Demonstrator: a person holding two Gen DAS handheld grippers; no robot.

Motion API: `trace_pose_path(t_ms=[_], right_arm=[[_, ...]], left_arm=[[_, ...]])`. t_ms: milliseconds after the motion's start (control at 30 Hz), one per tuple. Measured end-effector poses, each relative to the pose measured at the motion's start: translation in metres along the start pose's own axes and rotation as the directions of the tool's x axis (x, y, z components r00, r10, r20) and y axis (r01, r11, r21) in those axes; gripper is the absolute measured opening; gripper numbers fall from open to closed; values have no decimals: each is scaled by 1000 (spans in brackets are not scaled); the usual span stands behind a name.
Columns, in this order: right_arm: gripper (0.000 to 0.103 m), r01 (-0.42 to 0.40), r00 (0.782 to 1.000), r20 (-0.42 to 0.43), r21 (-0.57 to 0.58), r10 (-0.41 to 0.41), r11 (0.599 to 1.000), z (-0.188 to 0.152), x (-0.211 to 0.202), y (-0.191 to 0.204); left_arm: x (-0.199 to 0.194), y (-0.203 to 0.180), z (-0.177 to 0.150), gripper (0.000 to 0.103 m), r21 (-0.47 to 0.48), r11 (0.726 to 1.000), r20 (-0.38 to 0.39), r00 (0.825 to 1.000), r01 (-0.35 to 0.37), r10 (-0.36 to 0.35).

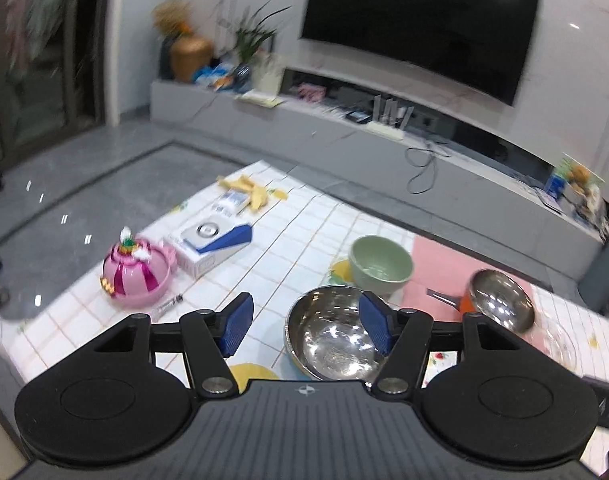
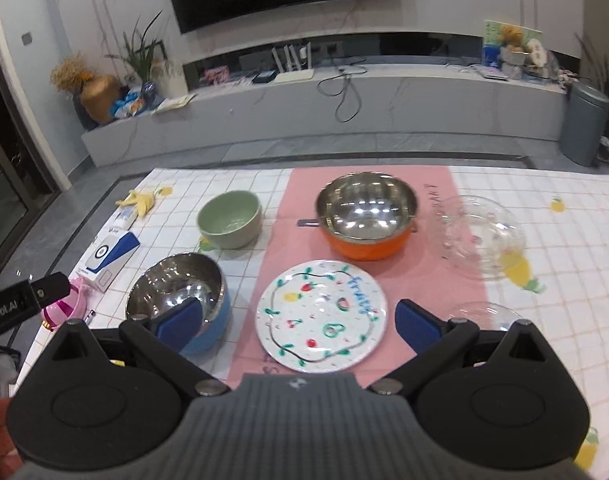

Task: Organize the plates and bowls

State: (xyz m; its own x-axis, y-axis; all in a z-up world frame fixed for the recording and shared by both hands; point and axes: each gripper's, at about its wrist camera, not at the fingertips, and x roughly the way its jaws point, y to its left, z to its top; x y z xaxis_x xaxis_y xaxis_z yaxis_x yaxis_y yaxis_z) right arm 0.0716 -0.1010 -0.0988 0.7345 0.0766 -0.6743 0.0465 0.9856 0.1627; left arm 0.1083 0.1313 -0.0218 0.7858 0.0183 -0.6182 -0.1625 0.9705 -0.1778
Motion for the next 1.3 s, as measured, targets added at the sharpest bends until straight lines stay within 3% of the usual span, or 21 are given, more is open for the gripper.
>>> trace_pose_path(t_ms=[167,400,667,800,967,1067,1133,1300], right_arm=[[100,7,999,-40,-32,-9,999,13,36,15],[100,-12,994,-113,9,13,1000,25,82,27],[82,-20,979,-205,23,24,1000,24,125,42],[72,-14,973,-232,22,19,1000,20,137,45],[46,-28,959,-281,37,38,999,15,147,46],[33,-49,957,-283,34,57,998,13,147,47],[17,-62,956,-285,30,67,998,12,147,49],[6,-85,954,-286,32,90,996,12,144,51]], left_arm=[[31,13,7,72,-87,996,-72,997,-27,21],[68,14,7,72,-99,994,-163,986,-51,34],[95,15,1,72,-107,991,-246,968,-76,47],[102,15,-3,72,-105,992,-279,959,-76,44],[106,11,-4,71,-84,993,-306,950,-87,57],[109,9,-7,60,-58,993,-334,939,-102,77],[111,9,-8,52,-47,993,-346,934,-109,86],[113,5,-12,34,-25,995,-360,929,-101,85]])
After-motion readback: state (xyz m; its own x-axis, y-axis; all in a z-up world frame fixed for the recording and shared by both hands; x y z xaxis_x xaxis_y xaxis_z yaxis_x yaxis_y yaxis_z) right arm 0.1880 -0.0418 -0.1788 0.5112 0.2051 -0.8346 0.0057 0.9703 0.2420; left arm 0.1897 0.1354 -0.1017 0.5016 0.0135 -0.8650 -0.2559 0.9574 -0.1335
